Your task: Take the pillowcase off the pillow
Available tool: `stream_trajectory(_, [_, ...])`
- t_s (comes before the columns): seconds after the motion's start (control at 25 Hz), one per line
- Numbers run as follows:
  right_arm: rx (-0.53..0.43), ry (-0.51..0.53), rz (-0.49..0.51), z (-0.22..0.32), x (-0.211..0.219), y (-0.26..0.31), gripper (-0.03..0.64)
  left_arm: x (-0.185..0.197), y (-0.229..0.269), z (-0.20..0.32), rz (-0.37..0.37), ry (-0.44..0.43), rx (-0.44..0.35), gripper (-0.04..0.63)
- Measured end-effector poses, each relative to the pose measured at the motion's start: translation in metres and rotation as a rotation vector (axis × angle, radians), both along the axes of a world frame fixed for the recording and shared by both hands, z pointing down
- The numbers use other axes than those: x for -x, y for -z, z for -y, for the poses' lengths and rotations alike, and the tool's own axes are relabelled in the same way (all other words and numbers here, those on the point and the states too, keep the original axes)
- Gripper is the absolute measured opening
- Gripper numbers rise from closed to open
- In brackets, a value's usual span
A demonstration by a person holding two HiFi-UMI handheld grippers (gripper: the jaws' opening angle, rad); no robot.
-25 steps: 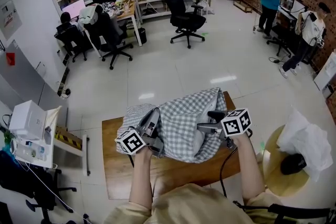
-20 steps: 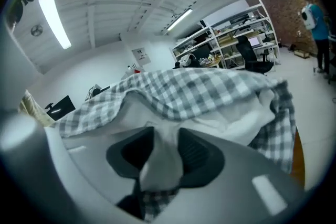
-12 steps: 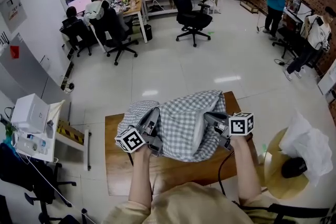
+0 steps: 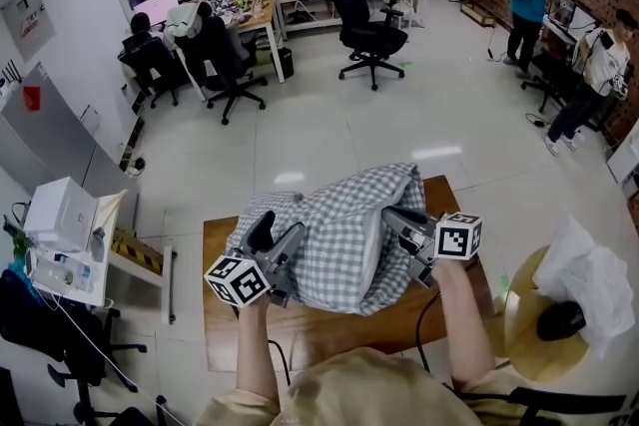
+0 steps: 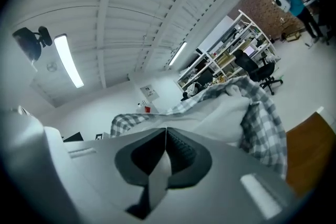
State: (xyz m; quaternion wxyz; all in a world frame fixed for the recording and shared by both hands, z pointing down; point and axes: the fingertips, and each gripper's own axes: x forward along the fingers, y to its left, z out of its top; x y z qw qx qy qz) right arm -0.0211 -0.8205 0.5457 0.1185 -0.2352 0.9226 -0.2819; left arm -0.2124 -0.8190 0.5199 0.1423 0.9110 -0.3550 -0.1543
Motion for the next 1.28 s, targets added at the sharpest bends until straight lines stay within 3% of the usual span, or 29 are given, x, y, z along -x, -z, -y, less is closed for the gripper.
stream_trajectory(0.12, [-0.005,-0.004,0.029,0.009,0.004,0.015,0.003,-0.008,0.007,-0.047,0.154,-0.053,-0.074,0.393])
stream_trajectory(0.2, [-0.014,0.004,0.03,0.019,0.003,0.029,0.003,-0.024,0.028,-0.087,0.246,-0.051,-0.196,0.382])
stream_trajectory(0.28, [-0.027,0.01,0.01,0.027,-0.001,0.044,0.003,-0.05,0.047,-0.116,0.362,-0.018,-0.31,0.31])
stream_trajectory(0.36, [-0.036,0.014,-0.002,0.037,-0.005,0.051,0.003,-0.073,0.045,-0.126,0.463,0.006,-0.31,0.242])
stream_trajectory(0.4, [-0.035,0.015,-0.001,0.042,-0.006,0.053,0.003,-0.079,0.04,-0.127,0.48,0.008,-0.286,0.23])
stream_trajectory(0.48, [-0.03,0.021,0.001,0.051,-0.003,0.054,0.003,-0.081,0.031,-0.131,0.45,-0.012,-0.217,0.218])
stream_trajectory(0.56, [-0.036,0.028,-0.014,0.059,0.003,0.058,0.003,-0.076,0.027,-0.136,0.403,-0.048,-0.253,0.227])
stream_trajectory(0.6, [-0.042,0.03,-0.025,0.062,0.004,0.063,0.003,-0.074,0.024,-0.138,0.404,-0.059,-0.287,0.275])
stream_trajectory(0.64, [-0.047,0.033,-0.033,0.066,0.004,0.068,0.003,-0.073,0.018,-0.137,0.432,-0.055,-0.281,0.311])
stream_trajectory(0.72, [-0.045,0.047,-0.029,0.07,0.003,0.078,0.003,-0.071,0.002,-0.125,0.555,0.02,-0.253,0.301])
stream_trajectory(0.8, [-0.069,0.092,0.014,0.067,0.004,0.095,0.003,-0.065,-0.003,-0.103,0.645,0.141,-0.35,0.17])
stream_trajectory(0.84, [-0.118,0.133,0.045,0.061,0.007,0.112,0.003,-0.062,0.0,-0.095,0.64,0.189,-0.367,0.086])
stream_trajectory(0.92, [-0.211,0.194,0.09,0.048,0.013,0.147,0.003,-0.057,0.012,-0.094,0.584,0.252,-0.306,0.032])
stream_trajectory(1.0, [-0.256,0.217,0.099,0.036,0.017,0.165,0.003,-0.049,0.02,-0.099,0.528,0.293,-0.263,0.025])
stream_trajectory(1.08, [-0.307,0.247,0.101,0.022,0.024,0.18,0.003,-0.035,0.018,-0.101,0.453,0.311,-0.331,0.021])
stream_trajectory(1.16, [-0.312,0.25,0.111,0.017,0.025,0.183,0.003,-0.018,0.007,-0.103,0.397,0.336,-0.322,0.014])
stream_trajectory(1.28, [-0.297,0.231,0.124,0.022,0.019,0.178,0.003,-0.006,-0.012,-0.104,0.413,0.346,-0.278,0.003])
